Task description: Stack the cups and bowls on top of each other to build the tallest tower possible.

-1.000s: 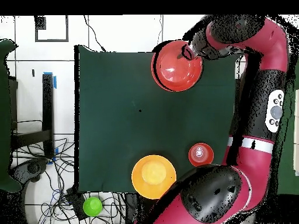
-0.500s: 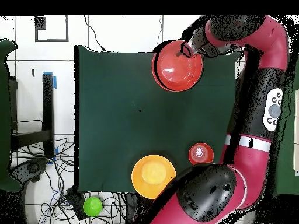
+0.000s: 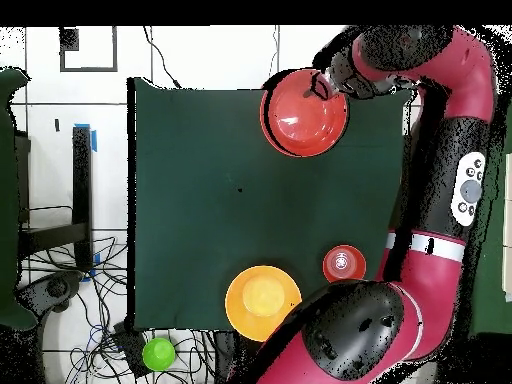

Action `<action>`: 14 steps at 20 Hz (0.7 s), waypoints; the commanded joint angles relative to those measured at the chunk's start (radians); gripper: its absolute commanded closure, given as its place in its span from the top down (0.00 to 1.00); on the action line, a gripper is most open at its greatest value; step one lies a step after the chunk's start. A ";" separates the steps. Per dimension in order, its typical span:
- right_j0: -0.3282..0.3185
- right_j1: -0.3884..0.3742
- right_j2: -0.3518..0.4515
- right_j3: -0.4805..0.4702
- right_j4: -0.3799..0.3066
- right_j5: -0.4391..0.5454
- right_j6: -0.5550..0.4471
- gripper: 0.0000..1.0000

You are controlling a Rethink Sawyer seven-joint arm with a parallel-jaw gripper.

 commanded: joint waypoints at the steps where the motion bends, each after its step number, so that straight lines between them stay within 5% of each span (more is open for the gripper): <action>1: 0.031 0.023 -0.065 0.028 0.001 0.057 0.253 1.00; 14: 0.025 0.057 -0.071 0.001 -0.008 0.041 0.207 1.00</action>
